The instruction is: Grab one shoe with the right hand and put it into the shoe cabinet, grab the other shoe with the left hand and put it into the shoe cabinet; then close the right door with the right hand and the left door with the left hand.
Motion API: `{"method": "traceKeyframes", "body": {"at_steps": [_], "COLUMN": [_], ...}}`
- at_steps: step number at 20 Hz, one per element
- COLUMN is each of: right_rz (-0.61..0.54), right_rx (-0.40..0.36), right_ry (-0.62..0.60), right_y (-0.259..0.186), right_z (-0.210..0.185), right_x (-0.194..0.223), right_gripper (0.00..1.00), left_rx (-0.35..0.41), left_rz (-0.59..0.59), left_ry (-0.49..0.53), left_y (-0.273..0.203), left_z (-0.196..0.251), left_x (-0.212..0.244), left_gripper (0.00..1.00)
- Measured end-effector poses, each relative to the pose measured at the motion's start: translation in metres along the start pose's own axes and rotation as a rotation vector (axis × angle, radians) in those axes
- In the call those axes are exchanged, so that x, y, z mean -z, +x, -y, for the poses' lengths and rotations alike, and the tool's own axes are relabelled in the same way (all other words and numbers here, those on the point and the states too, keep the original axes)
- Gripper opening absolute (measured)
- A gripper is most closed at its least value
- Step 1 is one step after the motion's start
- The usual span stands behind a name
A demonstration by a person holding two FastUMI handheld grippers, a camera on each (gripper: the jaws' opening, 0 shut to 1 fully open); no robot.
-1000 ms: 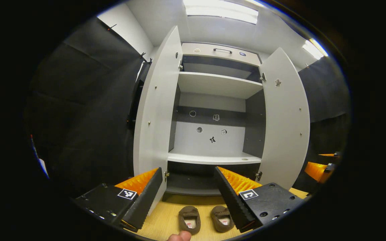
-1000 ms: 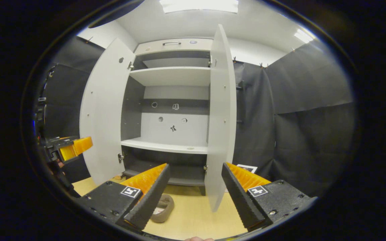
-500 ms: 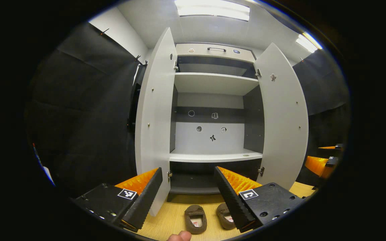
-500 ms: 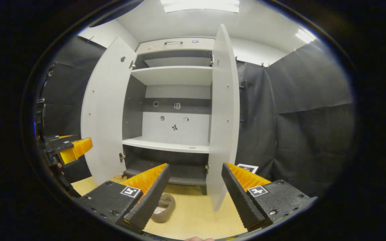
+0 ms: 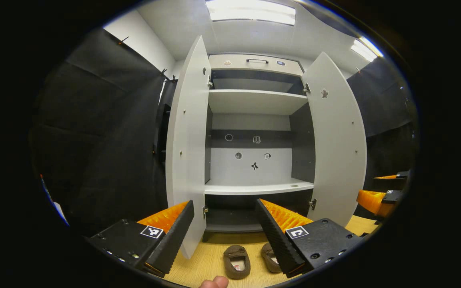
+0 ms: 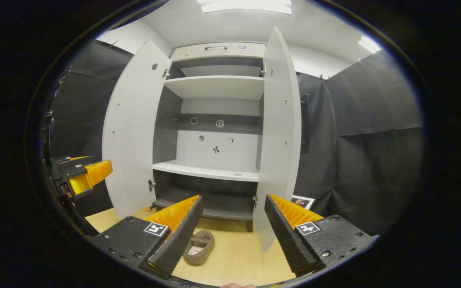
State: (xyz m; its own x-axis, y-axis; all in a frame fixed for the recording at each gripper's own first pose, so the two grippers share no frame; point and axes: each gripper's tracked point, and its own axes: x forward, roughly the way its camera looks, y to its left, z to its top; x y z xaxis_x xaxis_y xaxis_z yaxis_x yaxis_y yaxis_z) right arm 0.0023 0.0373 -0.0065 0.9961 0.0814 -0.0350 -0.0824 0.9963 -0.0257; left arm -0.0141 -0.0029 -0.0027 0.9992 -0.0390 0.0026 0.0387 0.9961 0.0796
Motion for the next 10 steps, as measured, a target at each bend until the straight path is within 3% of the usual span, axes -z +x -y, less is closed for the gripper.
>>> {"method": "traceKeyframes", "body": {"at_steps": [10], "right_rz": [-0.115], "right_rx": [-0.167], "right_ry": [-0.014], "right_y": [0.066], "right_z": [-0.063], "right_x": [0.043], "right_gripper": [1.00], "left_rx": [-0.028], "left_rz": [-0.017], "left_ry": [-0.021], "left_y": [-0.007], "left_z": [-0.010], "left_x": [0.006], "left_gripper": [0.95]}}
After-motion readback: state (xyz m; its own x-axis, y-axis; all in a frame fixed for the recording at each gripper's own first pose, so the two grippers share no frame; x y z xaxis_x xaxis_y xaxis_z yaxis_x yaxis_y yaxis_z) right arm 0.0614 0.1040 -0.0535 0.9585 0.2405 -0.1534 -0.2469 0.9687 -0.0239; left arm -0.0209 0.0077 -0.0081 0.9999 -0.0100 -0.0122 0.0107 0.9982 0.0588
